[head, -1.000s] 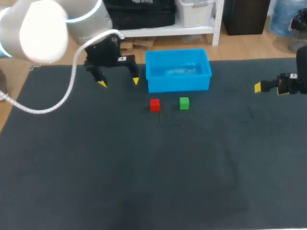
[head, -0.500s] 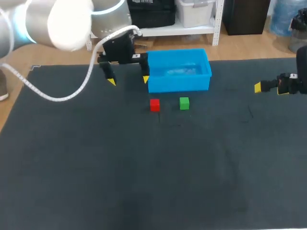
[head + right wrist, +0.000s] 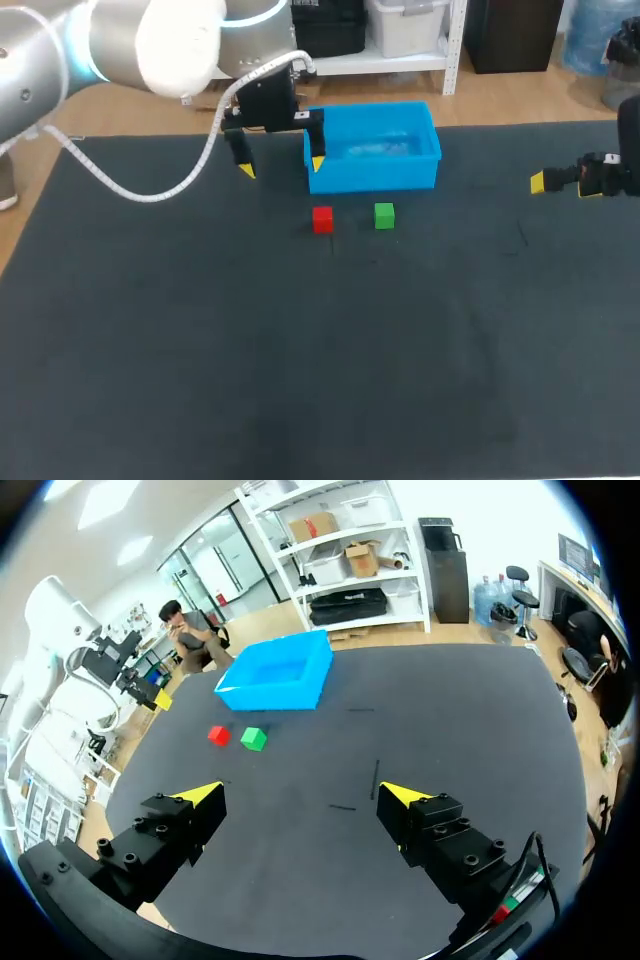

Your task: Use the left arm to pick the red cube and place it into the blue plastic box first, then use the right arm to grasp the green cube and put it into the same blue plastic box after the first action is fully finished.

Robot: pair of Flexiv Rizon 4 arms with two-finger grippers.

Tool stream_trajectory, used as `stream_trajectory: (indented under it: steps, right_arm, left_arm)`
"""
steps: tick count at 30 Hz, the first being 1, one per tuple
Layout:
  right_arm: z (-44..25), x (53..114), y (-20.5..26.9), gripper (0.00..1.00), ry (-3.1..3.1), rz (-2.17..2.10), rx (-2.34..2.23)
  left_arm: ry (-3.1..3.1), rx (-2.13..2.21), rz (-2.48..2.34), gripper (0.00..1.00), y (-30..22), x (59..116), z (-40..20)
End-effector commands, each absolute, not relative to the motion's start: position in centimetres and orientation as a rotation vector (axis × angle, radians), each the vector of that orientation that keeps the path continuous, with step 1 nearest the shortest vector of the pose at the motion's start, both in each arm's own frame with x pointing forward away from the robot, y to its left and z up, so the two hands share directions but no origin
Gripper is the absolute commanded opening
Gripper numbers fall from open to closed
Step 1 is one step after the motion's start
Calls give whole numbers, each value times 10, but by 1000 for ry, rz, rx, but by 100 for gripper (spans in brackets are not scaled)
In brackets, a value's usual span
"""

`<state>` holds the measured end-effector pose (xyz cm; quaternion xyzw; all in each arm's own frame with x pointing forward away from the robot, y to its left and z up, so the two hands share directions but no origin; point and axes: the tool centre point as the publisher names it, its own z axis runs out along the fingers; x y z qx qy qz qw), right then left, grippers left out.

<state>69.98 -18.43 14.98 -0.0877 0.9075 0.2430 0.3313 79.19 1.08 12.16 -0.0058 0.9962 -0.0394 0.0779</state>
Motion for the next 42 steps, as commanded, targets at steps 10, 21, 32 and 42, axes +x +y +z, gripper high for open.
stream_trajectory:
  steps: [10,21,32,42]
  right_arm:
    - [150,700,-184,100,2372,635,-230]
    - [150,700,-184,100,2372,635,-230]
    - [150,700,-184,100,2372,635,-230]
    - [150,700,-184,100,2372,635,-230]
  left_arm:
    - [3006,10,-110,100,-13,813,112]
    - [3023,54,-99,100,-25,823,100]
    - [3052,76,-88,100,-28,826,84]
    - [3073,101,-68,100,-31,822,72]
